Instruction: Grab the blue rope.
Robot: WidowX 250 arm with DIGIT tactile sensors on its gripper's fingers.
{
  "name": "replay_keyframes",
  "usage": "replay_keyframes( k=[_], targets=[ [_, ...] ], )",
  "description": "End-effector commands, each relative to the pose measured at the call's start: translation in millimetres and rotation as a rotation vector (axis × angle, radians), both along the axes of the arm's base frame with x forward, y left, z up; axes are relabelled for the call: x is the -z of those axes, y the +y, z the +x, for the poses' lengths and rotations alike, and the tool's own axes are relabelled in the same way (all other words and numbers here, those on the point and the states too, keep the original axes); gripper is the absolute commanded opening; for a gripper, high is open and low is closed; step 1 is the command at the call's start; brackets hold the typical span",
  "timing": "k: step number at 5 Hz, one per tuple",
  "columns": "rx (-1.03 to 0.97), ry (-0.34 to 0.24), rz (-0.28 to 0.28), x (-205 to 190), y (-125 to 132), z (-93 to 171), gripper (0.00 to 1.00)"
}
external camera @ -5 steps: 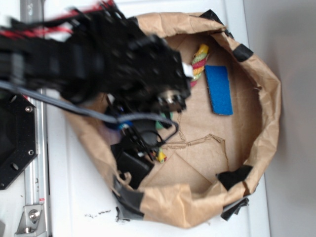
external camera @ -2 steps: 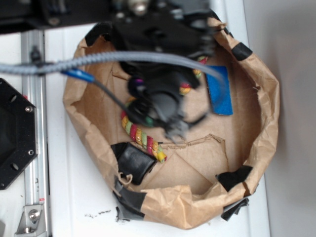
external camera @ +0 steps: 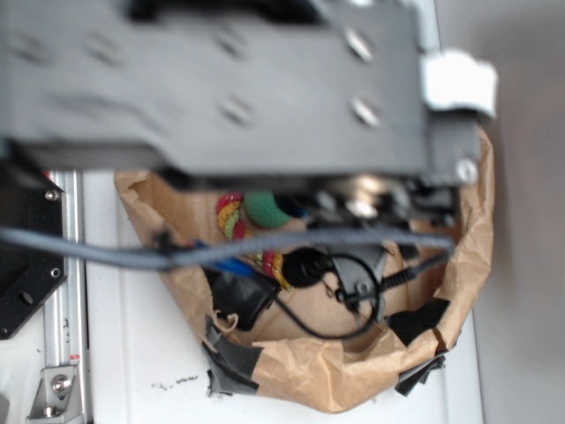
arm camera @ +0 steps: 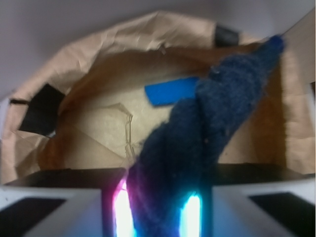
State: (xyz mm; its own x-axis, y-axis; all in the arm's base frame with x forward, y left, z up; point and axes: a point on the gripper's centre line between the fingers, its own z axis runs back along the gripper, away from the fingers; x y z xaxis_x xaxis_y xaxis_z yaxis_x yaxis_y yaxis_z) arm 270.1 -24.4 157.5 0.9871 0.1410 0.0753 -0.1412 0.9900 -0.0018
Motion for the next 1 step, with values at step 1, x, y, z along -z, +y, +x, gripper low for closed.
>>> replay_keyframes(
  k=[1],
  targets=[
    [0.017, -0.067, -0.011, -9.8, -6.3, -10.0, 0.0]
  ],
)
